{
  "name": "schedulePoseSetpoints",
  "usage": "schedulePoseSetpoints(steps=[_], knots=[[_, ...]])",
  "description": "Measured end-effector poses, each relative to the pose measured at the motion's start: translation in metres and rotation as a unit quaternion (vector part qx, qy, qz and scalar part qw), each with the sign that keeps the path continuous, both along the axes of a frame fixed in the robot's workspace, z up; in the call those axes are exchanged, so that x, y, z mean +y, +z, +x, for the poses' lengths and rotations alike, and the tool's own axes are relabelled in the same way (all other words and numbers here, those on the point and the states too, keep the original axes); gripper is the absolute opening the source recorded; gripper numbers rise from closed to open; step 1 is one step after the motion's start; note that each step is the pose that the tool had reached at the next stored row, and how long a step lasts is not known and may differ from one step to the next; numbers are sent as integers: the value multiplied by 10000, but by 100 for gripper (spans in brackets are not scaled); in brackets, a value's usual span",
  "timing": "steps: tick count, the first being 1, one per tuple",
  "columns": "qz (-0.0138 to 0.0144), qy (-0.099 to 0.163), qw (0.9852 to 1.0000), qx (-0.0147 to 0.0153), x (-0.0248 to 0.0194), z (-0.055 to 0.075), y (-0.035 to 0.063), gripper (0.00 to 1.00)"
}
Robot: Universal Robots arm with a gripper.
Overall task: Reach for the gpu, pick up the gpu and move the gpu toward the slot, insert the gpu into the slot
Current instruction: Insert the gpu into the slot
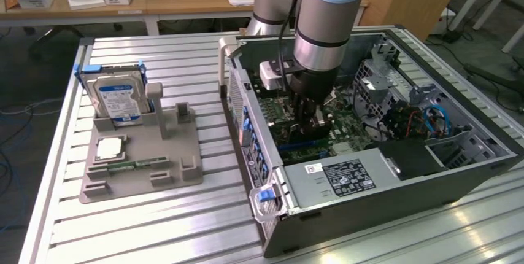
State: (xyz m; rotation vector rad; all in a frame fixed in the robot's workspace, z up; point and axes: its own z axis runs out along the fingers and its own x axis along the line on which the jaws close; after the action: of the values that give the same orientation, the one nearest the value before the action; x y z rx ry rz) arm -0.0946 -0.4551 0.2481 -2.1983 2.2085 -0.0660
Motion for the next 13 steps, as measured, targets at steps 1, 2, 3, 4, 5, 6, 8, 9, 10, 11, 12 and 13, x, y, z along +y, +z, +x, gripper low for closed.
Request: schedulePoseSetpoints(steps=[1,2,3,4,5,6,8,9,10,11,12,13], knots=[[1,0,10000,0,0,0,-3,26],[2,0,10000,0,0,0,-9,26],[3,0,10000,0,0,0,-15,26],[3,0,10000,0,0,0,-22,26],[5,0,10000,0,0,0,-28,26],[6,0,10000,0,0,0,-33,26],[10,0,10000,0,0,0,-39,26],[13,0,10000,0,0,0,-42,26],[14,0,10000,0,0,0,-45,26],[16,0,10000,0,0,0,-47,26],[17,0,10000,0,0,0,-49,26],[18,0,10000,0,0,0,-51,26]])
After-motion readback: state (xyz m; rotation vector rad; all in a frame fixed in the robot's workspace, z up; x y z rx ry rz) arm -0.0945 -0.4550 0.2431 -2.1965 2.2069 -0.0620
